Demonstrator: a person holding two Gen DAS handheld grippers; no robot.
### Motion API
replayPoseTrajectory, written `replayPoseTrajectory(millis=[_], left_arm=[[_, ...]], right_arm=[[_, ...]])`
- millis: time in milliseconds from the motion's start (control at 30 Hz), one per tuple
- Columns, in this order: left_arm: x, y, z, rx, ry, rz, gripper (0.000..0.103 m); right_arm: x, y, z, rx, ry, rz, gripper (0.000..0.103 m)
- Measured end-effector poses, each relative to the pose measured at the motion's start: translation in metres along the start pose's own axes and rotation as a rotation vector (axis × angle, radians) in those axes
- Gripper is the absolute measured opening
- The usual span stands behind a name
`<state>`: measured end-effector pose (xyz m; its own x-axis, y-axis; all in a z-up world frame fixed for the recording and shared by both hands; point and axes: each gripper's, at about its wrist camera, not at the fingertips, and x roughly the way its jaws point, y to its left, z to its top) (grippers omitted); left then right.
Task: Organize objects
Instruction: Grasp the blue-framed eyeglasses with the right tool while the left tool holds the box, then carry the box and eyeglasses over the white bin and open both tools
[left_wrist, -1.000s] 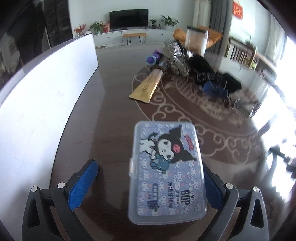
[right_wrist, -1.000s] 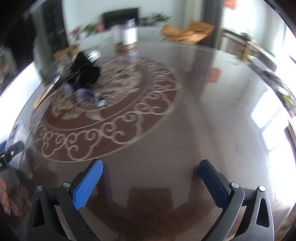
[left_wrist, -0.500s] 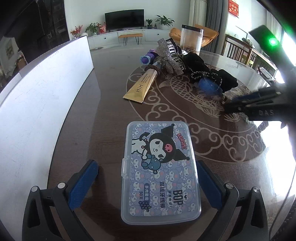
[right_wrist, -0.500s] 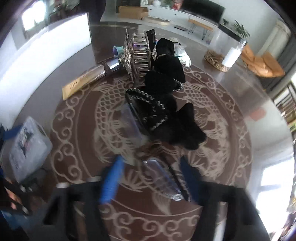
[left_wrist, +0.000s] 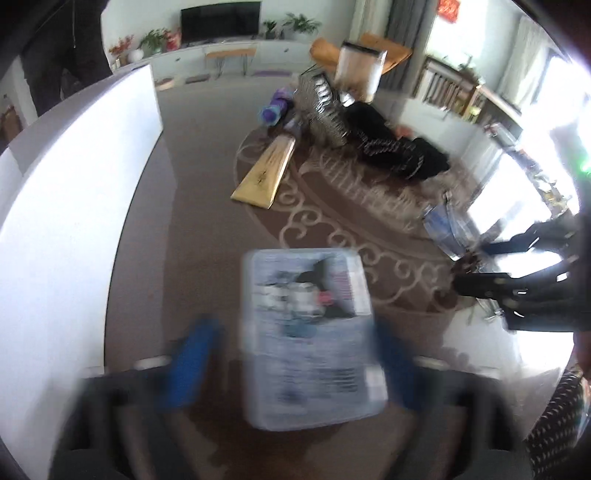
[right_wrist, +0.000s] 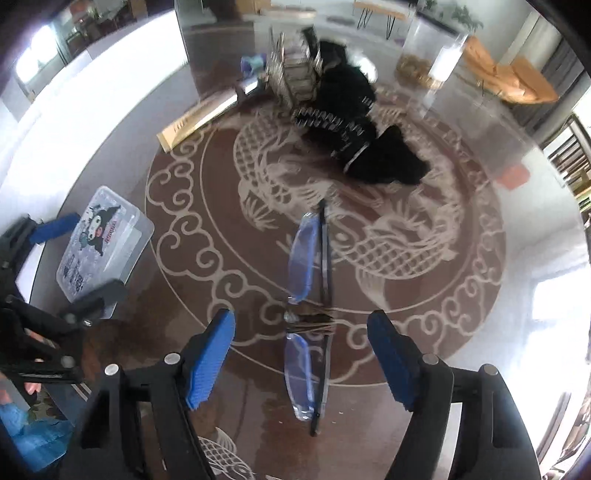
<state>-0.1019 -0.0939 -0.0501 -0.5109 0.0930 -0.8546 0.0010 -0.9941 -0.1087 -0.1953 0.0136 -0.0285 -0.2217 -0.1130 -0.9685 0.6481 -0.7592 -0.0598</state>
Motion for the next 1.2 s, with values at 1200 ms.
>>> replayPoseTrajectory(millis=[1200], left_arm=[[-0.183, 0.255, -0.080, -0.478, -0.090, 0.289, 0.066]], right_arm=[[-0.099, 0.312, 0.103, -0.179, -0.283, 0.524, 0.045]])
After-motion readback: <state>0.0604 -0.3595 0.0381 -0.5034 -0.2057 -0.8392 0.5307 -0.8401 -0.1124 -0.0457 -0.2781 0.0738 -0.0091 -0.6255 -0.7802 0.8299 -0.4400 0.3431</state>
